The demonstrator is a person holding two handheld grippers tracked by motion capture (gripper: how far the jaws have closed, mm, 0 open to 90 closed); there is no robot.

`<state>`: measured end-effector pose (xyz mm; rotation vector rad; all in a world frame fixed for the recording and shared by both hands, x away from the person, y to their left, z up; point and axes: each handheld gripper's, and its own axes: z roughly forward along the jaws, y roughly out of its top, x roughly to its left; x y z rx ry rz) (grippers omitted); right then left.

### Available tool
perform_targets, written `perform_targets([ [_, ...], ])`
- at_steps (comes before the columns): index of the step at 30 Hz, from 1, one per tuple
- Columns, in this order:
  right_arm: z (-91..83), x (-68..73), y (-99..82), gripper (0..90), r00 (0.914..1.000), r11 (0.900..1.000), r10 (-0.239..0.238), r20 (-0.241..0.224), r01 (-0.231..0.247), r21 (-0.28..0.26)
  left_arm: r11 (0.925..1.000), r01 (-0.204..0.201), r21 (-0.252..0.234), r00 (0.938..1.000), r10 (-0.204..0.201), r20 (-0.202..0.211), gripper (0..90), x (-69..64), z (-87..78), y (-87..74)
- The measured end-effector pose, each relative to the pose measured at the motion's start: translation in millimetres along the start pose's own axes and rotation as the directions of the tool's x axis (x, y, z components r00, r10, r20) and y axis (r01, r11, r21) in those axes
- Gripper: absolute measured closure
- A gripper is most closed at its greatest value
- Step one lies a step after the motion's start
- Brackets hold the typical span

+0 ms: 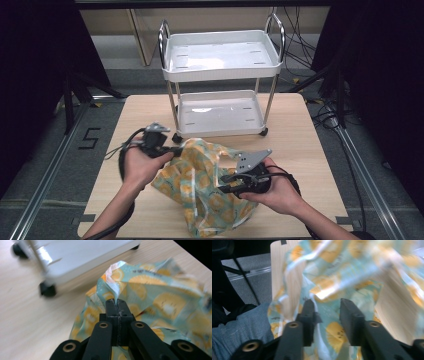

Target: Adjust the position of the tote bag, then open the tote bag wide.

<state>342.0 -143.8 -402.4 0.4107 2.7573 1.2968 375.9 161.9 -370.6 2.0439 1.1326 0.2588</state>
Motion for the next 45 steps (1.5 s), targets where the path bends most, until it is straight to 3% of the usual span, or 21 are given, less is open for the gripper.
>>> perform_targets([
  [2, -6.2, -0.7, -1.5, 58.8, 1.0, 0.9999, -0.003, 0.003, 0.003, -0.012, 0.9989, 0.044, -0.018, 0.9989, -0.044, -0.014, 89.6, 7.8, -8.9, -23.6],
  [5, -16.4, -1.7, -5.3, 54.4, 0.9996, 0.9984, 0.001, -0.027, -0.003, -0.057, 0.9976, 0.068, -0.017, 0.9976, -0.068, -0.009, 89.6, 13.1, -15.7, -49.3],
  [8, -31.2, -3.8, -10.5, 50.2, 0.9996, 0.9951, 0.015, -0.025, -0.017, -0.098, 0.9955, 0.095, -0.001, 0.9955, -0.095, -0.005, 89.6, 13.9, -15.4, -74.3],
  [12, -48.7, -7.4, -20.3, 49.4, 0.9992, 0.9919, 0.04, -0.006, -0.04, -0.12, 0.992, 0.126, 0.009, 0.992, -0.126, 0.002, 89.5, 14.5, -13.9, -92.6],
  [15, -63.3, -10.7, -29.9, 49.4, 0.9966, 0.9882, 0.077, 0.031, -0.072, -0.135, 0.9877, 0.156, -0.006, 0.9877, -0.156, 0.004, 89.5, 13.6, -12.2, -101.9],
  [16, -68.6, -10.6, -33.0, 49.3, 0.9931, 0.9841, 0.111, 0.039, -0.104, -0.144, 0.9869, 0.161, -0.01, 0.9869, -0.161, 0.013, 89.4, 13.8, -11.5, -104.6],
  [18, -77.3, -14.8, -39.0, 49.4, 0.9891, 0.9767, 0.138, 0.053, -0.127, -0.173, 0.9821, 0.187, -0.025, 0.9824, -0.187, 0.013, 89.2, 12.6, -10.1, -107.9],
  [23, -88.4, -21.8, -51.9, 49.4, 0.9714, 0.9611, 0.219, 0.092, -0.198, -0.192, 0.9866, 0.163, -0.009, 0.9864, -0.163, 0.022, 88.5, 9.5, -10.5, -106.7],
  [26, -89.8, -23.6, -58.9, 49.4, 0.9666, 0.9589, 0.236, 0.099, -0.215, -0.185, 0.9872, 0.159, -0.01, 0.987, -0.159, 0.024, 88.4, 7.2, -9.7, -105.9],
  [28, -88.8, -23.9, -64.6, 49.8, 0.9605, 0.9589, 0.245, 0.131, -0.22, -0.179, 0.9854, 0.169, -0.02, 0.9856, -0.169, 0.011, 88.3, 6.2, -9.7, -105.6],
  [29, -88.8, -23.4, -66.3, 49.9, 0.9563, 0.9571, 0.257, 0.14, -0.232, -0.174, 0.9887, 0.15, -0.012, 0.9886, -0.149, 0.016, 88.4, 7.0, -12.3, -105.5],
  [31, -88.5, -22.2, -69.9, 50.3, 0.9481, 0.9522, 0.275, 0.159, -0.246, -0.182, 0.9852, 0.169, -0.03, 0.9856, -0.169, 0.008, 88.3, 5.6, -12.8, -105.2],
  [33, -90.3, -23.0, -72.8, 50.3, 0.9509, 0.9587, 0.257, 0.173, -0.228, -0.17, 0.9866, 0.162, -0.022, 0.9868, -0.162, 0.01, 88.4, 6.6, -14.3, -104.7],
  [34, -91.1, -20.8, -73.2, 50.3, 0.9438, 0.9525, 0.282, 0.172, -0.254, -0.167, 0.9871, 0.159, -0.018, 0.9872, -0.159, 0.012, 88.4, 7.1, -14.6, -104.4],
  [36, -92.6, -22.3, -73.9, 50.3, 0.9472, 0.9562, 0.269, 0.175, -0.24, -0.167, 0.9861, 0.165, -0.023, 0.9863, -0.165, 0.01, 88.5, 6.6, -14.7, -103.5],
  [40, -92.5, -19.3, -72.4, 50.2, 0.9427, 0.9501, 0.286, 0.171, -0.256, -0.178, 0.9838, 0.175, -0.041, 0.9846, -0.175, 0.006, 88.5, 4.5, -16.0, -102.1],
  [41, -93.0, -18.5, -71.3, 50.2, 0.9459, 0.9515, 0.284, 0.157, -0.258, -0.168, 0.9864, 0.159, -0.041, 0.9872, -0.159, 0.008, 88.5, 4.6, -17.7, -102.0],
  [42, -92.0, -18.9, -70.2, 50.2, 0.9527, 0.9586, 0.255, 0.166, -0.226, -0.173, 0.9842, 0.17, -0.051, 0.9855, -0.17, 0.003, 88.6, 3.3, -17.4, -101.8],
  [43, -90.9, -17.1, -69.1, 50.2, 0.9524, 0.9557, 0.261, 0.158, -0.231, -0.182, 0.984, 0.17, -0.052, 0.9854, -0.171, 0.0, 88.5, 2.7, -17.5, -101.8],
  [44, -90.2, -15.9, -67.8, 50.6, 0.958, 0.9583, 0.249, 0.142, -0.223, -0.179, 0.9847, 0.166, -0.052, 0.986, -0.166, 0.006, 88.5, 2.1, -18.2, -101.7],
  [45, -88.8, -12.4, -66.5, 50.8, 0.9531, 0.9524, 0.271, 0.135, -0.245, -0.181, 0.9862, 0.159, -0.046, 0.9873, -0.159, 0.002, 88.6, 1.6, -18.9, -101.9],
])
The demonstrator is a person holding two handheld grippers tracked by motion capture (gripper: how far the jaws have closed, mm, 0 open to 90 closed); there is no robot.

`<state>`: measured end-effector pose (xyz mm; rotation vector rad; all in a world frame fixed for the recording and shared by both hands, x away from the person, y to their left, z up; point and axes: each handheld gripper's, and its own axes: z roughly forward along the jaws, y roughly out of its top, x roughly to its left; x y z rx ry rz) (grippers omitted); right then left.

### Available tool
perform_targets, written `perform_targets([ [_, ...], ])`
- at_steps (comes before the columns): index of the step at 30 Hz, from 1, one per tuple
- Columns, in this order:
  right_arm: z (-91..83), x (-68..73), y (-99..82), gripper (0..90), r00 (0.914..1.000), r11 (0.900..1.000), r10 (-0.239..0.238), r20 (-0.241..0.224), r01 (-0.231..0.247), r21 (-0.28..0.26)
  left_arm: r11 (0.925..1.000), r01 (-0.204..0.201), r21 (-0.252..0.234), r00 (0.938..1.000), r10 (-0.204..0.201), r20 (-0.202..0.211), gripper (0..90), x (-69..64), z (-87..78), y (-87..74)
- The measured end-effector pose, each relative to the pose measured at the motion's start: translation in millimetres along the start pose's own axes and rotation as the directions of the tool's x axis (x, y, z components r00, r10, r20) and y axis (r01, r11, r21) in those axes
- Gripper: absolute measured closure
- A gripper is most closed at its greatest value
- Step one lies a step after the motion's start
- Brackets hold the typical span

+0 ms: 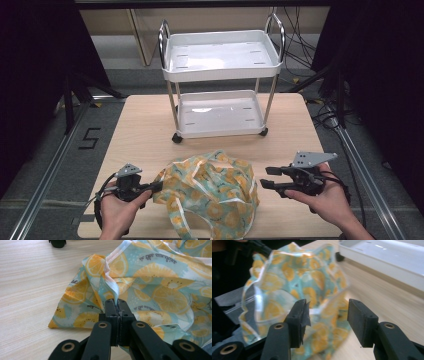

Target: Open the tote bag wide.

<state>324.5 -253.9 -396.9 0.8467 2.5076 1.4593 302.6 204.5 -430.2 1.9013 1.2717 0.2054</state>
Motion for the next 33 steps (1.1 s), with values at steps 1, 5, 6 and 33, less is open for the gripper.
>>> perform_targets([
  [1, 1.0, 3.0, 1.2, 51.2, 0.9998, 0.9999, -0.01, -0.018, 0.01, 0.006, 1.0, -0.002, 0.002, 1.0, 0.002, 0.001, 88.5, -0.2, 0.0, 0.0],
  [5, 4.6, 15.1, 6.9, 51.6, 0.9972, 0.9992, -0.036, -0.066, 0.037, 0.013, 0.9997, 0.015, -0.018, 0.9999, -0.015, 0.001, 88.5, -2.0, 1.1, 1.0],
  [6, 5.8, 17.1, 8.9, 51.6, 0.9957, 0.9985, -0.052, -0.077, 0.053, 0.01, 0.9999, -0.012, 0.01, 0.9999, 0.012, -0.001, 88.5, -0.4, -1.0, 2.0],
  [33, 83.6, 43.2, 32.1, 83.6, 0.9565, 0.8996, -0.238, -0.168, 0.283, 0.333, 0.9978, -0.063, 0.02, 0.998, 0.063, -0.011, 87.9, -6.2, -2.0, 8.1],
])
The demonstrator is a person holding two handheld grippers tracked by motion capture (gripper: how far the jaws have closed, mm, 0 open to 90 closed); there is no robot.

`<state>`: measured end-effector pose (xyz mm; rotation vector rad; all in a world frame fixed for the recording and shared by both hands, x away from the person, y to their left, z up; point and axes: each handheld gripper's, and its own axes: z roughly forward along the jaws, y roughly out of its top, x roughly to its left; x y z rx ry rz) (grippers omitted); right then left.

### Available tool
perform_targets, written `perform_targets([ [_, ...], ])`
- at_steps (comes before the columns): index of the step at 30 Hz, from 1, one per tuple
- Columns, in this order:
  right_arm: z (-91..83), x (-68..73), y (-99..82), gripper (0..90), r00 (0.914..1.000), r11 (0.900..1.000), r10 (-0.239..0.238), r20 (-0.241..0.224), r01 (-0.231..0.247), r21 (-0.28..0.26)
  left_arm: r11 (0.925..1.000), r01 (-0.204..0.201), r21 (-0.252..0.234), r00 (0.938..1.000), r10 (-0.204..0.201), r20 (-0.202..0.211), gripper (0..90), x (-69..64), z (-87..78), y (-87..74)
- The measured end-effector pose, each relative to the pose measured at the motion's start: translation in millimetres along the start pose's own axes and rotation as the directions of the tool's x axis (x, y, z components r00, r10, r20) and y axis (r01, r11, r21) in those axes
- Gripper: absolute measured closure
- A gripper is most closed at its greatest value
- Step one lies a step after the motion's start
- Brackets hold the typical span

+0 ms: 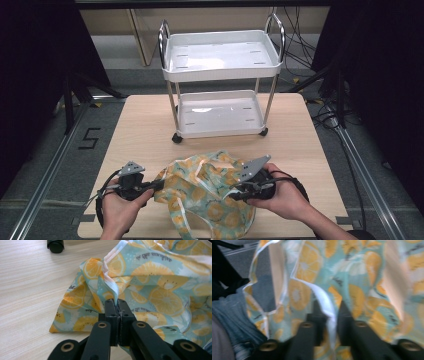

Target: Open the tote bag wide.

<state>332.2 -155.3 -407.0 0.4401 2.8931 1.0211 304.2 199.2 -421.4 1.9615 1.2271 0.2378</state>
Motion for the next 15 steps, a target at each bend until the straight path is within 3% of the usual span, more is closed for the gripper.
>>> perform_targets([
  [1, -2.3, -2.1, 0.6, 86.0, 0.9996, 0.9998, 0.022, 0.016, -0.022, 0.002, 0.9999, 0.008, -0.008, 1.0, -0.008, 0.001, 87.4, -1.0, 1.1, -0.4],
  [3, -7.4, -9.8, 3.6, 89.4, 0.9989, 0.9994, 0.026, 0.039, -0.025, -0.022, 0.9991, -0.041, 0.009, 0.9991, 0.041, 0.0, 84.1, -1.7, -0.3, 0.9],
  [5, -14.8, -17.3, 7.4, 89.5, 0.9971, 0.9978, 0.053, 0.055, -0.05, -0.043, 0.998, -0.058, -0.027, 0.9983, 0.058, 0.003, 74.0, -5.6, 0.1, 3.4],
  [6, -16.8, -19.8, 9.2, 89.6, 0.9965, 0.9978, 0.052, 0.065, -0.049, -0.045, 0.9946, -0.094, -0.044, 0.9956, 0.094, 0.001, 68.4, -7.7, -1.7, 6.5],
  [8, -21.7, -26.9, 14.6, 89.6, 0.9932, 0.9956, 0.073, 0.091, -0.068, -0.065, 0.9889, -0.122, -0.085, 0.9926, 0.122, -0.005, 53.2, -13.1, -4.2, 12.5],
  [9, -22.8, -28.9, 16.7, 89.6, 0.9932, 0.9953, 0.077, 0.088, -0.071, -0.066, 0.9793, -0.172, -0.106, 0.985, 0.172, -0.009, 48.2, -16.8, -7.0, 17.9],
  [10, -23.8, -32.1, 19.9, 89.6, 0.991, 0.9932, 0.092, 0.097, -0.084, -0.08, 0.9734, -0.19, -0.128, 0.9816, 0.19, -0.014, 42.7, -21.0, -8.7, 21.5],
  [11, -25.5, -34.6, 22.2, 89.6, 0.9918, 0.9941, 0.087, 0.093, -0.081, -0.072, 0.9617, -0.24, -0.132, 0.9705, 0.241, -0.009, 41.1, -26.2, -12.8, 27.9],
  [13, -26.6, -38.7, 27.7, 89.4, 0.991, 0.9934, 0.093, 0.096, -0.086, -0.076, 0.9404, -0.299, -0.162, 0.9533, 0.302, -0.006, 38.1, -37.5, -15.2, 36.7],
  [14, -26.3, -40.1, 29.2, 89.4, 0.991, 0.9934, 0.09, 0.099, -0.082, -0.08, 0.9173, -0.361, -0.167, 0.9304, 0.367, 0.0, 37.2, -45.2, -15.6, 43.3],
  [15, -25.4, -41.7, 31.2, 89.4, 0.9895, 0.9922, 0.099, 0.105, -0.09, -0.086, 0.8876, -0.426, -0.175, 0.9022, 0.431, -0.008, 36.6, -51.0, -14.6, 49.5],
])
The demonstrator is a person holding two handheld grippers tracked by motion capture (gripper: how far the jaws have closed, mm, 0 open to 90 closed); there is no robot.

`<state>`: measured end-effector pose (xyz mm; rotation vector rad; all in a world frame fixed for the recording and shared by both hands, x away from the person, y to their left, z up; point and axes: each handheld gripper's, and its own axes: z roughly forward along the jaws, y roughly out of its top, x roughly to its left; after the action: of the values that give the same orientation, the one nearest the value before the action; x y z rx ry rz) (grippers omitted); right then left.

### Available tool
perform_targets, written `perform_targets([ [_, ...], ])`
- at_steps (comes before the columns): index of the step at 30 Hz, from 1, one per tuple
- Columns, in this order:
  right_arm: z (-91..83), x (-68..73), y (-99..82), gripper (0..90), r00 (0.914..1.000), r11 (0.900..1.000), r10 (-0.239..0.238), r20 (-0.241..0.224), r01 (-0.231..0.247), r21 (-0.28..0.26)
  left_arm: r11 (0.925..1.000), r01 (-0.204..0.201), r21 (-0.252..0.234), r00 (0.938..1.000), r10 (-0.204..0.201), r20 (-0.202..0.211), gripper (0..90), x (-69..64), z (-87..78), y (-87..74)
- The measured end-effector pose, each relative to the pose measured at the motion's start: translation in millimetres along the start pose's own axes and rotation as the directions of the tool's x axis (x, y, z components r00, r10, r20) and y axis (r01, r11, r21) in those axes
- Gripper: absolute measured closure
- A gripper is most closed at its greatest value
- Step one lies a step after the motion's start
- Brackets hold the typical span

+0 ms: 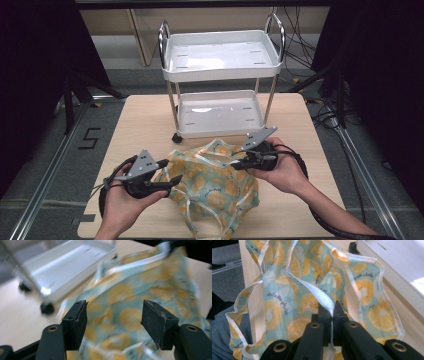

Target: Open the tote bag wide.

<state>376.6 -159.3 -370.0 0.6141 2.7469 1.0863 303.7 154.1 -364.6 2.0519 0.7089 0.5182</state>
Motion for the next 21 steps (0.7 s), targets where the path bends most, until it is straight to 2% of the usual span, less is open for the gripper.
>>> perform_targets([
  [2, 0.3, -2.2, 2.7, 89.4, 1.0, 0.9998, -0.007, -0.003, 0.007, 0.018, 0.9985, -0.055, -0.002, 0.9981, 0.055, 0.026, 36.1, -8.0, 8.5, 12.1],
  [3, 1.0, -2.7, 3.4, 89.4, 0.9999, 0.9997, -0.011, -0.008, 0.011, 0.021, 0.9952, -0.096, 0.02, 0.9946, 0.095, 0.042, 36.1, -10.1, 13.4, 17.4],
  [4, 2.0, -2.8, 3.7, 89.4, 0.9999, 0.9997, -0.015, 0.001, 0.015, 0.017, 0.9912, -0.13, 0.024, 0.991, 0.129, 0.035, 36.2, -12.0, 19.5, 22.5],
  [6, 3.5, -1.2, 4.0, 89.3, 0.9999, 0.9998, -0.01, -0.008, 0.01, 0.016, 0.9774, -0.207, 0.043, 0.9781, 0.206, 0.032, 35.2, -12.8, 31.9, 31.4],
  [7, 3.0, -2.7, 4.4, 89.3, 0.9996, 0.9994, -0.025, -0.014, 0.025, 0.024, 0.9702, -0.238, 0.044, 0.9708, 0.237, 0.039, 34.7, -12.4, 39.2, 34.7],
  [10, 3.3, -2.0, 4.0, 89.3, 0.9999, 0.9994, -0.01, -0.012, 0.01, 0.033, 0.9541, -0.292, 0.068, 0.9556, 0.287, 0.064, 34.6, -12.8, 58.8, 39.9],
  [11, 3.8, -1.8, 3.9, 89.3, 0.9998, 0.9994, -0.01, -0.016, 0.01, 0.032, 0.9434, -0.32, 0.086, 0.9462, 0.314, 0.079, 34.6, -14.2, 66.2, 40.6],
  [12, 4.9, -3.0, 3.8, 89.3, 0.9996, 0.9994, -0.024, -0.015, 0.024, 0.025, 0.9376, -0.335, 0.094, 0.9406, 0.326, 0.094, 34.8, -15.6, 72.0, 40.1],
  [14, 4.9, -3.7, 3.8, 89.3, 0.9995, 0.9993, -0.03, -0.004, 0.031, 0.021, 0.9199, -0.377, 0.109, 0.9226, 0.362, 0.133, 37.7, -18.0, 81.9, 39.3],
  [15, 5.9, -2.9, 3.9, 89.3, 0.9997, 0.9996, -0.016, -0.017, 0.016, 0.021, 0.9177, -0.381, 0.112, 0.9199, 0.364, 0.145, 43.3, -18.7, 85.1, 39.0],
  [16, 5.1, -4.7, 4.6, 89.3, 0.9992, 0.999, -0.037, -0.015, 0.037, 0.025, 0.916, -0.383, 0.118, 0.9177, 0.364, 0.16, 47.4, -19.2, 88.9, 38.7],
  [17, 5.4, -3.9, 5.0, 89.3, 0.9997, 0.9994, -0.014, -0.019, 0.014, 0.032, 0.9149, -0.385, 0.122, 0.9157, 0.361, 0.176, 54.1, -19.2, 92.6, 38.7],
  [18, 6.8, -3.3, 5.5, 89.0, 0.9998, 0.9997, -0.008, -0.017, 0.008, 0.023, 0.9195, -0.371, 0.13, 0.9201, 0.345, 0.186, 60.6, -19.3, 96.0, 38.7],
  [19, 7.2, -5.0, 6.2, 88.6, 0.9995, 0.9994, -0.03, -0.009, 0.03, 0.018, 0.9279, -0.345, 0.142, 0.9283, 0.314, 0.199, 67.2, -19.2, 98.7, 39.1],
  [20, 7.7, -4.8, 6.0, 87.8, 0.9999, 0.9998, -0.01, -0.013, 0.01, 0.018, 0.9352, -0.318, 0.157, 0.9355, 0.282, 0.213, 73.8, -18.5, 100.9, 39.8],
  [21, 7.6, -5.7, 6.1, 86.3, 0.9999, 0.9996, -0.009, -0.012, 0.009, 0.026, 0.9424, -0.289, 0.168, 0.9418, 0.249, 0.226, 79.3, -17.1, 102.9, 40.6],
])
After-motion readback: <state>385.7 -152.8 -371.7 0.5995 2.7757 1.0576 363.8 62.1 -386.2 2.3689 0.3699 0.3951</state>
